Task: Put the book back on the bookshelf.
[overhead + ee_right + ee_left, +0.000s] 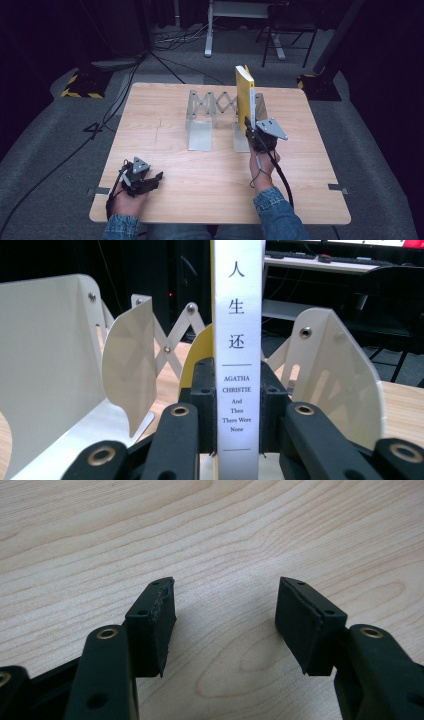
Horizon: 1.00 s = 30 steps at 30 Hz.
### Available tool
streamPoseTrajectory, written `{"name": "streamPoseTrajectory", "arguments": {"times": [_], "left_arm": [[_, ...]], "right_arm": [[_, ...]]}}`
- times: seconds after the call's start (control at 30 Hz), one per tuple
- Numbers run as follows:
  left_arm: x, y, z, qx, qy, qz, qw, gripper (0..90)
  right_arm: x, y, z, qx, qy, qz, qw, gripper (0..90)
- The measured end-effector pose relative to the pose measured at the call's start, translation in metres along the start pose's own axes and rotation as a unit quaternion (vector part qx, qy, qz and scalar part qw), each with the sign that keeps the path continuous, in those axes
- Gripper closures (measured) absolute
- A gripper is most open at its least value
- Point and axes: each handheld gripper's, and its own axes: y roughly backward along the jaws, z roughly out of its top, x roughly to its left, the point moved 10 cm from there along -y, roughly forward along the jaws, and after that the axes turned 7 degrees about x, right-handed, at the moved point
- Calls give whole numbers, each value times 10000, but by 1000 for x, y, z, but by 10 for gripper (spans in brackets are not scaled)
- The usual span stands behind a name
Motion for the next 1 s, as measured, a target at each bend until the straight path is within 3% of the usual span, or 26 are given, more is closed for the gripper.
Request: {"name": "streamPoseTrajectory", "arguments": {"times": [0.57,0.73,1.0], "left_arm": [[0,0,0,-13,12,-4,10000,420],[0,0,0,-26,32,-21,10000,420],[0,0,0,-14,26,-24,10000,421]], "right_arm": [[12,-12,-35,339,150,59,9993,755],[11,-18,-52,570,90,75,9983,755],[13,-21,-58,647,56,170,9977,754]]}}
